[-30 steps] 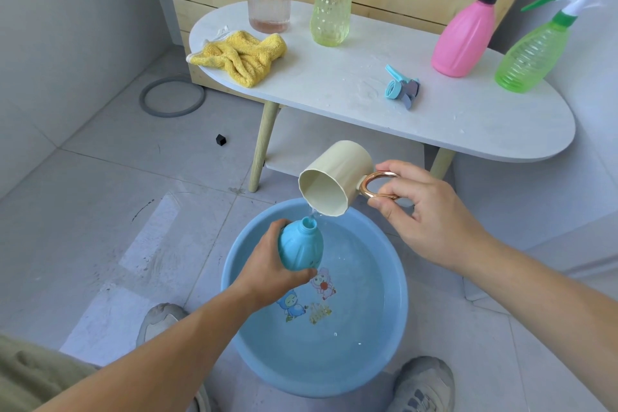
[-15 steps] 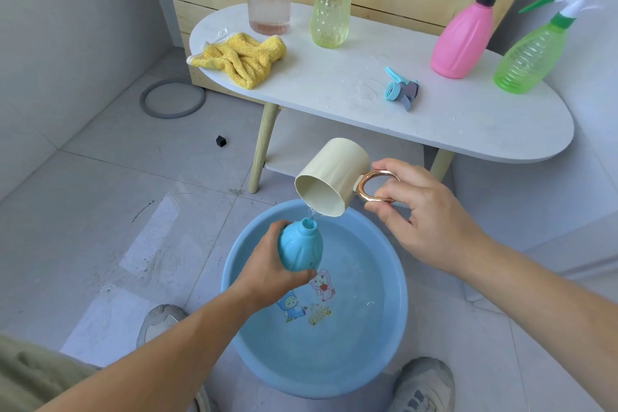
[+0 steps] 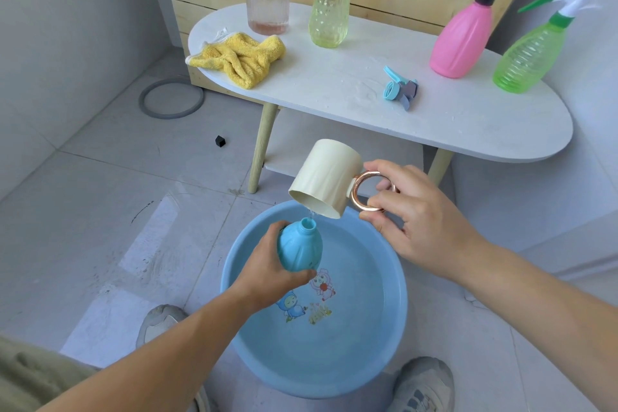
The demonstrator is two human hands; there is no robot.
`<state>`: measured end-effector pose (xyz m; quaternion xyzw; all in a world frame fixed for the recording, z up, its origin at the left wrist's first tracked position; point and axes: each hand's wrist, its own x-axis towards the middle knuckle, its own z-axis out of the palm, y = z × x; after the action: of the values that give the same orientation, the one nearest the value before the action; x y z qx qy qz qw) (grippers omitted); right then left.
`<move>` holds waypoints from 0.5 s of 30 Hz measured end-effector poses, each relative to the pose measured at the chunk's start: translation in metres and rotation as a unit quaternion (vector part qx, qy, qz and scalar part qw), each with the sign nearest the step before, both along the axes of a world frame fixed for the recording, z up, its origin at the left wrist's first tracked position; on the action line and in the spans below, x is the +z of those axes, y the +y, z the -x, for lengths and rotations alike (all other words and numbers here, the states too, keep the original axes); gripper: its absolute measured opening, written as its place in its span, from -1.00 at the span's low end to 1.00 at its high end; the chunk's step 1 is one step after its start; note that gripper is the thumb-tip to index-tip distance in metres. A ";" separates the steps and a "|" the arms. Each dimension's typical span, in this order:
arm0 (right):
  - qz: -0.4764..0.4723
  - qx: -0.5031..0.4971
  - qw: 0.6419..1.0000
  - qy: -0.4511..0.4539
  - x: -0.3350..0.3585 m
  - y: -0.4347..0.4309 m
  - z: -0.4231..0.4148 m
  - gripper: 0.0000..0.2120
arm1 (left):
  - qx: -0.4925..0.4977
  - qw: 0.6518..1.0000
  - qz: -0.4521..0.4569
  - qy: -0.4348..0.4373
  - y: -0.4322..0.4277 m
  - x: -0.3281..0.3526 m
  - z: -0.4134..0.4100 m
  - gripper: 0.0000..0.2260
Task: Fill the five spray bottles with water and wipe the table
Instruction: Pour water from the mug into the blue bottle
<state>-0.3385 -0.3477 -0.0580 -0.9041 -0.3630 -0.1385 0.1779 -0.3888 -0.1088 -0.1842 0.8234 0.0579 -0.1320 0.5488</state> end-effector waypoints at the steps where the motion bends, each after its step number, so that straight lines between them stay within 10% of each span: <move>1: 0.004 0.005 1.000 -0.005 -0.001 0.000 0.000 -0.70 | 0.000 1.000 0.000 0.000 0.000 0.000 0.000 -0.29; 7: 0.018 0.032 0.999 -0.014 -0.007 0.002 0.002 -0.74 | 0.003 1.000 0.001 0.001 0.000 0.001 0.000 -0.29; 15: -0.177 -0.213 0.914 0.298 -0.040 0.004 -0.009 -0.76 | 0.007 1.000 0.008 0.014 0.001 -0.003 0.002 -0.32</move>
<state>-0.3296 -0.3433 -0.0976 -0.9129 -0.0617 0.0406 0.4015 -0.3910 -0.1079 -0.1872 0.8167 0.0700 -0.1405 0.5553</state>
